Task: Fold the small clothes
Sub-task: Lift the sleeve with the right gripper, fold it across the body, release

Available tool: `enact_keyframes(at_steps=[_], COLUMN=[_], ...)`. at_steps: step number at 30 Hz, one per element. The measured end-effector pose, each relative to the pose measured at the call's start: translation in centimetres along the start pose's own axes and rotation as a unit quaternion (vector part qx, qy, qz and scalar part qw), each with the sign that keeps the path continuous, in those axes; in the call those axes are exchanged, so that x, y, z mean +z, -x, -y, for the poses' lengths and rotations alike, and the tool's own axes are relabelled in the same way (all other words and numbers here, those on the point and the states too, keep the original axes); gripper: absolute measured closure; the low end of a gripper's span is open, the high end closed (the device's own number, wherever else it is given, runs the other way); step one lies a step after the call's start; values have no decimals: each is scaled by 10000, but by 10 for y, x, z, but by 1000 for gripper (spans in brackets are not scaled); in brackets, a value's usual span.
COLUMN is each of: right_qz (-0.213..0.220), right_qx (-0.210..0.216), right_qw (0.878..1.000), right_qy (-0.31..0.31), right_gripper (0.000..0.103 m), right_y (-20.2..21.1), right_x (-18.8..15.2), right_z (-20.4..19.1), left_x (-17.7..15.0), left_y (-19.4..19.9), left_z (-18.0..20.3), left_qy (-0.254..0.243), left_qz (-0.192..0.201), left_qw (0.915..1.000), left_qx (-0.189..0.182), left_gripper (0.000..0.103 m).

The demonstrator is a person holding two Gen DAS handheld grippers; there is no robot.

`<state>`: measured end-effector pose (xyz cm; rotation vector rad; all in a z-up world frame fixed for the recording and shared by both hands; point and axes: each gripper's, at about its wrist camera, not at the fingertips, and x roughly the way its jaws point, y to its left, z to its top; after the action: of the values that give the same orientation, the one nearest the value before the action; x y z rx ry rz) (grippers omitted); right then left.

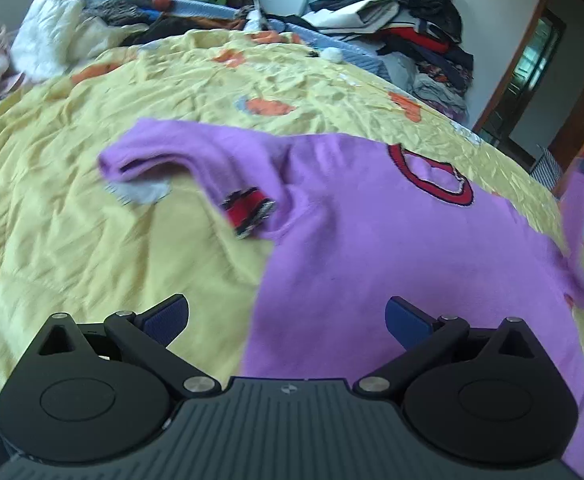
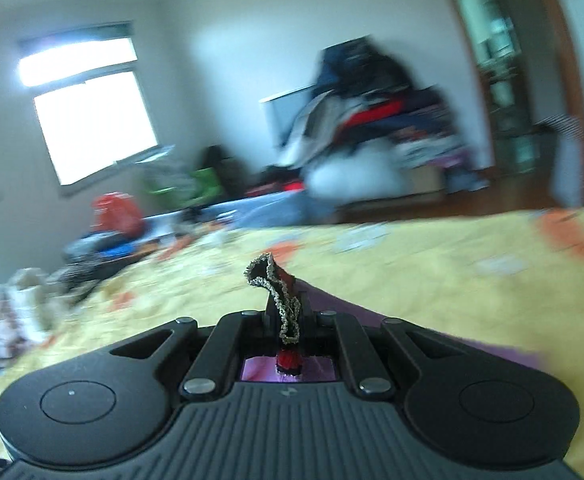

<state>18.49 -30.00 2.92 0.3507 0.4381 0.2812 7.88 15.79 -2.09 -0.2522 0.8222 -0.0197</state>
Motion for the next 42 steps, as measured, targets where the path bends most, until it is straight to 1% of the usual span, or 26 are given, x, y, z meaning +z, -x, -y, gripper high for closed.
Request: enact_keyframes(at_steps=[3,5,7,11,14,16,20,23,24,25,26,27,28,30,31,32,34,35,36,37,38,39,40,41,42], right_qz=[-322,-504,-676,-798,-833,-877,-1094,-1233,-1405,-1708,-1893,-1863,-1679,-1442,-1339,-1224,-1045,-1106,-1190,-1229,-1293,-1332,-1302,-1309,-1430], right_qx=[535,727,903,1264,1514,1531,1578,1303,1235,1141,1058,1027,1059,1345,1424,1367,1036,963,970,929,844,716,568,478,467], right_qw=[9980,9961,9936,9886,9849,9843,9814,9836,9820,9782,9757,9764,9792,9797,9803,9826,9884,9885,9875,9870,9856,9830,9805,9770,9719], right_qy=[-96,7,-39,-163,-118,1,43,198,274,302,325,372,416,353,294,280,363,365,355,452,689,1037,1358,1615,1809], right_gripper=[96,96,96,96,96,96,96,93,84,54,35,10,7,7,7,7,7,7,13,21,21,21,21,21,21], right_y=[-41,-56,-74,-92,-103,-113,-132,-148,-155,-163,-166,-160,-147,-123,-112,-103,-93,-96,-101,-105,-111,-119,-126,-133,-145], right_x=[-26,-41,-52,-67,-69,-69,-86,-101,-105,-111,-115,-118,-119,-116,-114,-111,-102,-99,-97,-97,-99,-102,-108,-115,-122], right_z=[-45,-74,-92,-123,-147,-157,-168,-169,-168,-167,-165,-161,-155,-139,-129,-120,-103,-98,-95,-98,-107,-120,-134,-145,-159], left_x=[-1,-1,-1,-1,-2,-3,-5,-5,-5,-4,-4,-3,-2,2,4,6,11,14,17,19,20,21,20,18,16], left_y=[8,13,15,10,11,11,8,3,2,2,1,1,2,2,2,1,-5,-8,-10,-11,-12,-13,-13,-14,-15], left_z=[-13,-21,-27,-32,-32,-33,-32,-28,-25,-23,-21,-19,-17,-13,-11,-9,-6,-5,-5,-7,-11,-17,-26,-40,-54], left_qy=[115,192,242,270,290,306,310,310,301,292,287,281,267,265,275,283,354,452,537,638,815,994,1262,1628,1993], left_qz=[75,110,114,-18,-21,-53,-135,-196,-203,-207,-194,-165,-121,14,87,128,160,145,156,198,245,263,315,440,539], left_qw=[9998,9996,9994,9984,9982,9983,9983,9984,9986,9988,9989,9991,9992,9994,9994,9994,9992,9989,9984,9977,9963,9946,9910,9839,9746], left_qx=[150,189,222,499,522,499,476,420,380,345,315,284,253,206,167,120,12,-15,-46,-71,-84,-142,-303,-590,-867], left_gripper=[0,0,0,0,0,0,0,0,0,0,0,0,0,0,0,0,0,0,0,0,0,0,0,0,0])
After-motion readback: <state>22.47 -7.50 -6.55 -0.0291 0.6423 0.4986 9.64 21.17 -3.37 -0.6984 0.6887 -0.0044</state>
